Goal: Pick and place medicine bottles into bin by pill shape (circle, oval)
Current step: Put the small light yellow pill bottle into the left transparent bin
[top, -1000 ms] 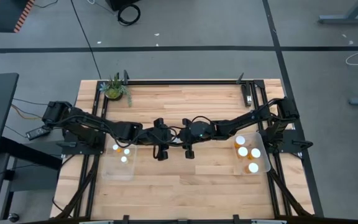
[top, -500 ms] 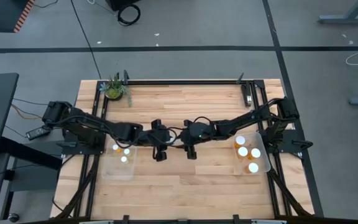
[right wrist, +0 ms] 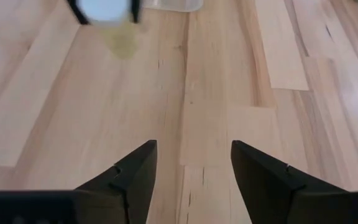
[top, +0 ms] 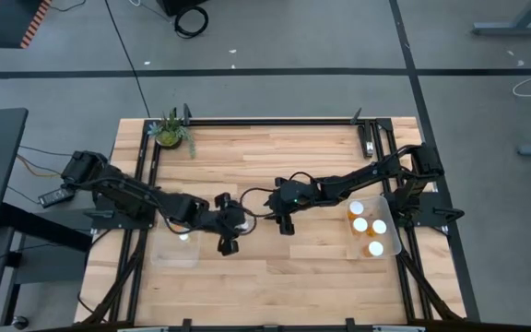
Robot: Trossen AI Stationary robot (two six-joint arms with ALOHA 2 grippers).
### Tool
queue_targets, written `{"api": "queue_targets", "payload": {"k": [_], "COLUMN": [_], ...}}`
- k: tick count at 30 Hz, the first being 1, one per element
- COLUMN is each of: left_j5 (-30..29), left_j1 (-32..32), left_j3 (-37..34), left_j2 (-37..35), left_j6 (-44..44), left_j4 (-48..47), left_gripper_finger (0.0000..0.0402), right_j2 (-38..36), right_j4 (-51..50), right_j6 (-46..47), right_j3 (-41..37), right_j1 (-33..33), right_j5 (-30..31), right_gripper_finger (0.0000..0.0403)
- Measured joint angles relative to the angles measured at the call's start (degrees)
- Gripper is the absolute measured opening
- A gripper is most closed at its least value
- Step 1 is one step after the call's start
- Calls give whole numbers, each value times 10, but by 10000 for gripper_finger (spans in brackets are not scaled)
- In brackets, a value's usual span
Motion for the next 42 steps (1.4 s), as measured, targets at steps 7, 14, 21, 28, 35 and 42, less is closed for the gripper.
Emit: {"api": "queue_targets", "payload": {"k": [7, 14, 21, 28, 35, 42], "left_j5": [-1, -1, -4, -24, -53, -63], "left_j1": [-50, -107, -155, -192, -235, -275], "left_j3": [0, 0, 0, 0, -2, -2], "left_j2": [-5, -26, -83, -142, -174, -178], "left_j6": [-44, -78, -75, -59, -58, -54], "left_j4": [-16, -47, -99, -168, -221, -242], "left_gripper_finger": [136, 127, 136, 131, 136, 132], "right_j2": [0, 0, 0, -2, -77, -191], "right_j4": [-7, -31, -22, -30, -80, -77], "right_j6": [3, 2, 6, 60, 119, 132], "right_j3": [0, 0, 0, 0, 0, 0], "right_j1": [0, -9, -15, -14, 2, 47], "right_j5": [0, 0, 0, -1, -39, 26], "right_gripper_finger": [214, 214, 214, 214, 214, 214]}}
